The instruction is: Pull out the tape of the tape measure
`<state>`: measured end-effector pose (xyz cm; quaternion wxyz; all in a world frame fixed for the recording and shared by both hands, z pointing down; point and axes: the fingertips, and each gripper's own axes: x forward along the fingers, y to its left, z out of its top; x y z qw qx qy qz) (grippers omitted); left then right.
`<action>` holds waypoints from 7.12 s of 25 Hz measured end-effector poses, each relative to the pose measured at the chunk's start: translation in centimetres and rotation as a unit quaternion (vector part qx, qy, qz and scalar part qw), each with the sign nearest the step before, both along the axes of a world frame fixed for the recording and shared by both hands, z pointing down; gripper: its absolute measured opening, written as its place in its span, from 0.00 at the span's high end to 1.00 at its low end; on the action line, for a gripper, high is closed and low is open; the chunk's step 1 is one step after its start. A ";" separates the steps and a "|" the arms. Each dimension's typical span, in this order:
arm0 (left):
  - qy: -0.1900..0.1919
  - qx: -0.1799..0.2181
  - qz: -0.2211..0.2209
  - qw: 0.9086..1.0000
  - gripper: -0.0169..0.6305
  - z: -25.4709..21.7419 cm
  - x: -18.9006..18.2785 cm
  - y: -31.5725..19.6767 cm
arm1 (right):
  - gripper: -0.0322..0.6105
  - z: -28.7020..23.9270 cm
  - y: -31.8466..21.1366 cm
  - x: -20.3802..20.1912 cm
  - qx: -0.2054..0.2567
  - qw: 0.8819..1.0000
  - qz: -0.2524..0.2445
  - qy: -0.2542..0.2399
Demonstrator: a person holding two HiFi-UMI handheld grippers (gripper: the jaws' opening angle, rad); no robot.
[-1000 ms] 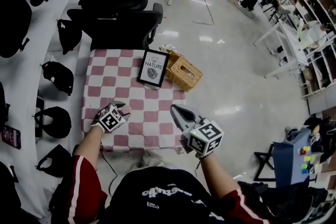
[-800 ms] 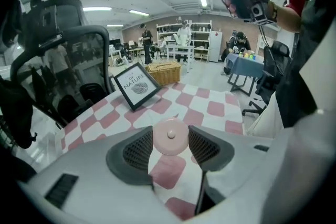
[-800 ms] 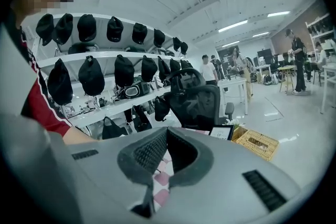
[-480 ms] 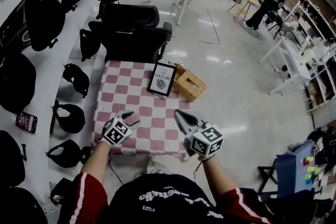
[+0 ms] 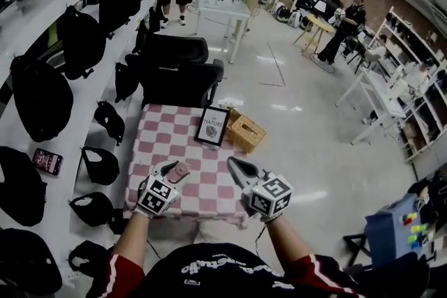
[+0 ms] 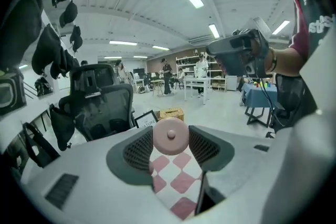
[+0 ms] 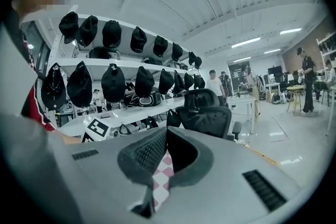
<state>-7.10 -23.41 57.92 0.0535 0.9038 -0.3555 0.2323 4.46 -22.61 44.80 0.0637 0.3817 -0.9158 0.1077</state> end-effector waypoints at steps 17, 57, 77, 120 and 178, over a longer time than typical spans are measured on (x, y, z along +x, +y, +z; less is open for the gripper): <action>0.043 0.103 0.012 0.994 0.64 -12.4 -0.3 7.7 | 0.89 -4.1 6.3 -1.6 0.048 0.998 -0.029 -0.014; 0.015 0.171 0.129 0.977 0.64 -16.6 2.3 12.5 | 0.86 -5.2 11.4 -8.0 0.123 0.976 -0.159 0.088; 0.014 0.161 0.126 0.979 0.64 -16.5 1.6 12.2 | 0.94 -5.9 11.3 -6.1 0.115 0.978 -0.163 0.061; -0.040 0.090 -0.018 0.995 0.64 -10.8 -5.7 4.2 | 0.94 -4.7 1.9 4.2 0.043 0.997 0.046 -0.034; -0.150 -0.172 -0.036 0.973 0.64 23.5 1.3 -12.2 | 0.94 33.0 -14.0 10.8 -0.233 0.966 0.094 0.054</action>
